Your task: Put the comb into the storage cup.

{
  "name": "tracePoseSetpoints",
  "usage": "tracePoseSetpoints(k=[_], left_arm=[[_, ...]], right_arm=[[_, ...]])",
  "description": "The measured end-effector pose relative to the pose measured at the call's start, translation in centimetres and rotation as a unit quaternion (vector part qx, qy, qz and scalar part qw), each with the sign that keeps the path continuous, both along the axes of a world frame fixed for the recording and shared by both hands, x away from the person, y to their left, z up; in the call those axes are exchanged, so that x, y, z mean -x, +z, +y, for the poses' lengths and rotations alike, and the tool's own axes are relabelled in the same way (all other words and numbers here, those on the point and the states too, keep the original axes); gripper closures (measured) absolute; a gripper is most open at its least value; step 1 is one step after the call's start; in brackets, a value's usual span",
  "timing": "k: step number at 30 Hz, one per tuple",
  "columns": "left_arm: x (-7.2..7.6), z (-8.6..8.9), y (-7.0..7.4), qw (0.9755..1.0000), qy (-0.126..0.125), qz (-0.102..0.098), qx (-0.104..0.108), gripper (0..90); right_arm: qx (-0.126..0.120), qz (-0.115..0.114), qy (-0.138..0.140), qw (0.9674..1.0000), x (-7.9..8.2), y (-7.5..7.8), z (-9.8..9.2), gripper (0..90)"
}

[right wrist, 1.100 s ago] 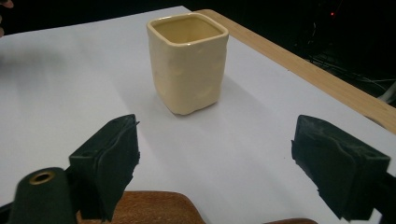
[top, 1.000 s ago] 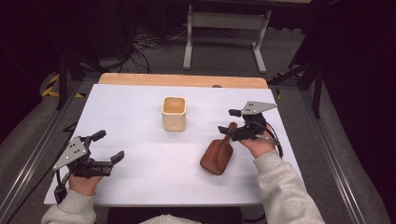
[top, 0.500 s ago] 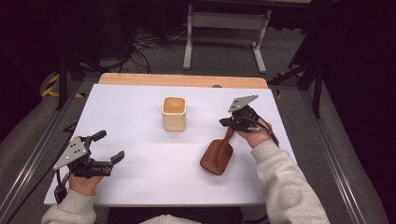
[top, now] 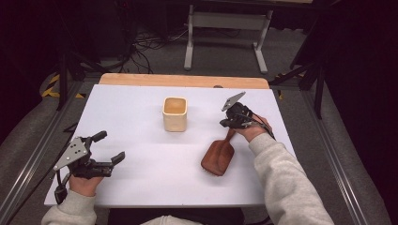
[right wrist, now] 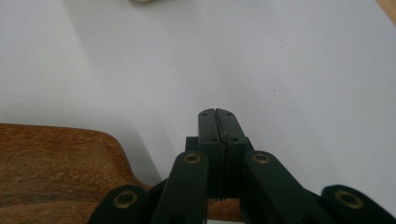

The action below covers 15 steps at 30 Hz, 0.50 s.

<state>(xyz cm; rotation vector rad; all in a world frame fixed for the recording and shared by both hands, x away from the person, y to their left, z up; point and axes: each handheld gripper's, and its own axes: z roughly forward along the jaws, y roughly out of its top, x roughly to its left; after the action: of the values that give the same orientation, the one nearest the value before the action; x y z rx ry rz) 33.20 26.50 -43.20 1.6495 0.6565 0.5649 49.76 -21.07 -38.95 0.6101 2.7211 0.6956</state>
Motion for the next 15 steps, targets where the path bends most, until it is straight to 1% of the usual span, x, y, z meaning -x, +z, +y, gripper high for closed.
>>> tracePoseSetpoints(k=[2, 6, 15], left_arm=[[0.0, 0.0, 0.0, 1.0000, 0.001, 0.001, -0.001, 2.3], [0.0, 0.1, 0.0, 1.0000, 0.000, 0.002, -0.002, 2.2], [-0.1, 0.1, 0.0, 1.0000, -0.001, 0.002, -0.003, 2.2]], right_arm=[[0.008, 0.009, -0.001, 0.9999, -0.3, -0.4, 0.2, 89.8], [0.031, 0.019, 0.001, 0.9993, -0.8, -1.1, 0.5, 89.8], [0.060, 0.041, 0.003, 0.9974, -1.1, -2.3, 0.8, 89.8]])
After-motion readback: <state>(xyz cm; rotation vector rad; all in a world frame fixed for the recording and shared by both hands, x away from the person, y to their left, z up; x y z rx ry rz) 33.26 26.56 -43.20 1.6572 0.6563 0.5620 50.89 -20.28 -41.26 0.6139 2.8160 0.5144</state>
